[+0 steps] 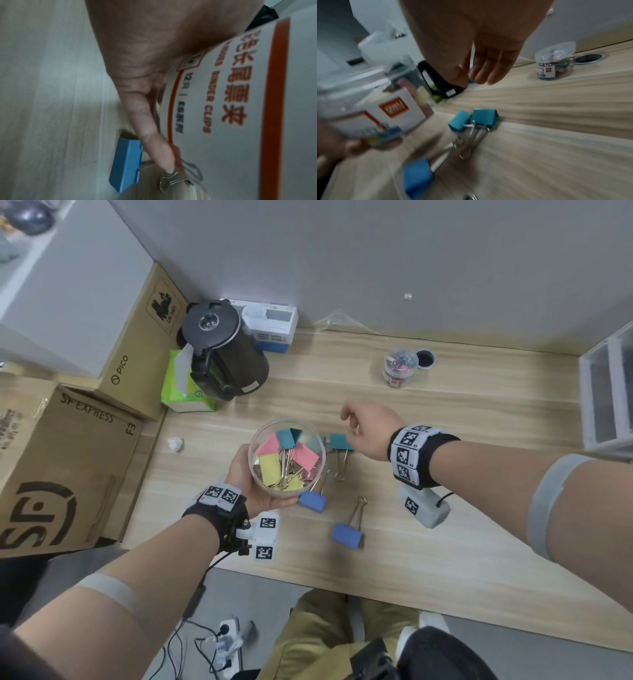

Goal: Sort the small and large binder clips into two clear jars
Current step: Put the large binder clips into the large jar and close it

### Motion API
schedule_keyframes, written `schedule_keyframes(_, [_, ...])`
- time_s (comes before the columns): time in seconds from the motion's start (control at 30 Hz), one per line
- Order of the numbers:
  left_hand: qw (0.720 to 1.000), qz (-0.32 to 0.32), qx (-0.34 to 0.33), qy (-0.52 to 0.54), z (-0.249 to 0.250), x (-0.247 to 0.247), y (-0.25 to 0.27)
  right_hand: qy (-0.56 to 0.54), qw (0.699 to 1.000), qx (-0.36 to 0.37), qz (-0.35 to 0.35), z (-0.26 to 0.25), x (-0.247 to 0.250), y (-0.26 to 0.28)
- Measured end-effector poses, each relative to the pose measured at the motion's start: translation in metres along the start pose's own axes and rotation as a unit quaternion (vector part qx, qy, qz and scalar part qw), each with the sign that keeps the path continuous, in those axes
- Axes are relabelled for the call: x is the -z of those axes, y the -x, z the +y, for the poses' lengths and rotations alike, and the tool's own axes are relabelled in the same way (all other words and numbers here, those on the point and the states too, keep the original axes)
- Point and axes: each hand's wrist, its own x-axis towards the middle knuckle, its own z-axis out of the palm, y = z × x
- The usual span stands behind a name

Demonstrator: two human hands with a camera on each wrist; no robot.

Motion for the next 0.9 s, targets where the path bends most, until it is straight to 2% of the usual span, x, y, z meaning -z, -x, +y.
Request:
schedule_keyframes(0.07, [1.0, -0.002, 0.0, 0.015, -0.001, 0.006, 0.002, 0.047, 0.994, 0.019, -0.101, 0.007, -0.011, 0.005])
schedule_keyframes(0.17, [1.0, 0.0, -0.004, 0.025, -0.004, 0.018, 0.001, 0.104, 0.962, 0.05, -0.246, 0.005, -0.042, 0.02])
schedule_keyframes(0.33, [1.0, 0.016, -0.008, 0.02, -0.006, 0.03, -0.004, 0.18, 0.92, 0.117, -0.328, 0.0, -0.093, 0.041])
schedule_keyframes(0.6, [0.999, 0.03, -0.005, 0.029, -0.004, 0.038, -0.002, 0.258, 0.899, 0.153, -0.319, -0.001, -0.096, 0.043])
schedule_keyframes(0.77, [0.999, 0.023, -0.013, 0.028, -0.003, 0.044, 0.002, 0.234, 0.926, 0.119, -0.27, -0.006, -0.077, 0.021])
schedule_keyframes(0.83, [0.999, 0.023, -0.016, 0.03, -0.002, 0.044, 0.004, 0.249, 0.926, 0.101, -0.264, -0.013, -0.073, 0.01])
schedule_keyframes(0.9, [0.999, 0.02, -0.015, 0.033, -0.002, 0.046, 0.005, 0.289, 0.918, 0.119, -0.243, -0.022, -0.074, 0.002])
